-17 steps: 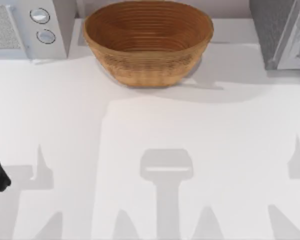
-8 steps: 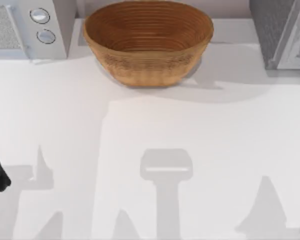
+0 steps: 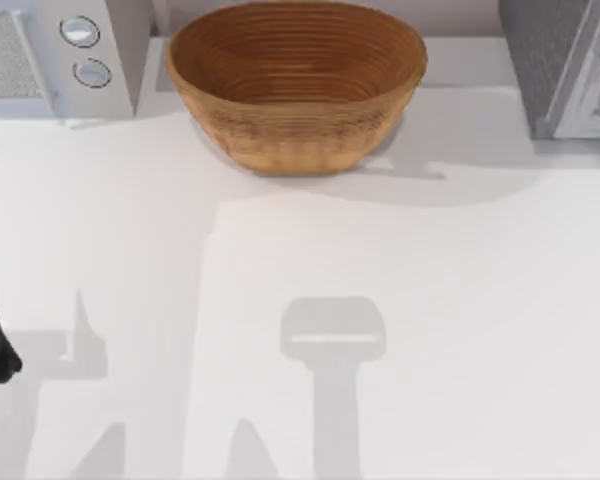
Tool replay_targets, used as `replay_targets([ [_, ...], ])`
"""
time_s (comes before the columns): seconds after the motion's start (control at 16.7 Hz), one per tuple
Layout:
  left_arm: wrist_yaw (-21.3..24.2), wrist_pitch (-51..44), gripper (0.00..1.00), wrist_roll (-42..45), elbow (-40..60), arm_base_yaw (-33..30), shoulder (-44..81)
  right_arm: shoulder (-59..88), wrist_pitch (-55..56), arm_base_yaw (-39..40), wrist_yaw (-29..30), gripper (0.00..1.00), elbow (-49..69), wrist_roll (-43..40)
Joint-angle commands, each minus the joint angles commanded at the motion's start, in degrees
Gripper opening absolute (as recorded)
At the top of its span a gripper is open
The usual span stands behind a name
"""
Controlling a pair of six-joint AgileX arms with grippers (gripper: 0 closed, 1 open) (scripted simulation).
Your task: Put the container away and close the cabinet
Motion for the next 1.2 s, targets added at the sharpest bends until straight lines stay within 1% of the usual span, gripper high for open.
replay_targets([
  [0.12,0.0,0.0,1.0,0.0,0.0,0.0,0.0,1.1,0.83,-0.81,-0.78,1.0,0.3,0.01],
  [0.42,0.0,0.0,1.0,0.0,0.0,0.0,0.0,0.95,0.62,-0.57,-0.65,1.0,0.1,0.0],
  [0.6,0.0,0.0,1.0,0.0,0.0,0.0,0.0,0.81,-3.07,-0.65,-1.11,1.0,3.57,0.16],
  [0.84,0.0,0.0,1.0,0.0,0.0,0.0,0.0,-0.19,-16.05,-1.12,-1.94,1.0,15.14,0.23],
  [1.2,0.0,0.0,1.0,0.0,0.0,0.0,0.0,-3.63,-45.87,-2.04,-2.58,1.0,40.6,-0.04],
])
